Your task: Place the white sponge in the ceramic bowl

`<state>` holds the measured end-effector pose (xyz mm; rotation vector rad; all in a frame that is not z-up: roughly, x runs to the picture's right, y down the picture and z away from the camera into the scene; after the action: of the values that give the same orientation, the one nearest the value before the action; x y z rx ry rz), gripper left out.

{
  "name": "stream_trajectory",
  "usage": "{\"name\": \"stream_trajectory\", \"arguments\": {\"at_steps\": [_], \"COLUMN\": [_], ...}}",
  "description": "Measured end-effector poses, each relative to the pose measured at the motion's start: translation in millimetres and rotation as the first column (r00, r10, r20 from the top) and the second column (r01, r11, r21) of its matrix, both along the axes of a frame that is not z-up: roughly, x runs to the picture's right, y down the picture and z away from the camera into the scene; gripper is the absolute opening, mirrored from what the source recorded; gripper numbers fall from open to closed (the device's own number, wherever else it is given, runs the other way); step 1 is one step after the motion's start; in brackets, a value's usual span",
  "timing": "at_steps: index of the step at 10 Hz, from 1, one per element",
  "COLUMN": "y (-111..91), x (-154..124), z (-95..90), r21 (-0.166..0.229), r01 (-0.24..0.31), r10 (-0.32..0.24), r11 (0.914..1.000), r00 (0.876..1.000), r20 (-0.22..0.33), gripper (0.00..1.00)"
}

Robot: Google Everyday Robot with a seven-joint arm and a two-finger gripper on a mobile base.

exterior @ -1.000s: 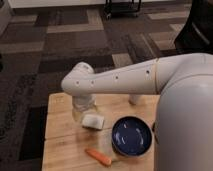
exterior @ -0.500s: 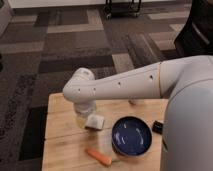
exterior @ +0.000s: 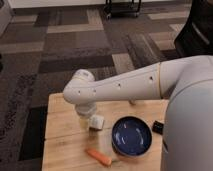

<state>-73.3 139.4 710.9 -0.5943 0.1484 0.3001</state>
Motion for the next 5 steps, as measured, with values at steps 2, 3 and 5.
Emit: {"name": "stream_trajectory", "arguments": {"at_steps": [2, 3, 5], "y": [0.0, 0.0, 2.1], "x": [0.3, 0.6, 8.1], "z": [0.0, 0.0, 3.2], "r21": [0.0, 0.0, -0.008], "r01": [0.0, 0.0, 0.024], "r10": [0.0, 0.0, -0.024], "r11": [1.0, 1.0, 0.9997], "r00": [1.0, 1.0, 1.0], "r20": [0.0, -0.001, -0.02], "gripper": [0.65, 0.65, 0.65]}}
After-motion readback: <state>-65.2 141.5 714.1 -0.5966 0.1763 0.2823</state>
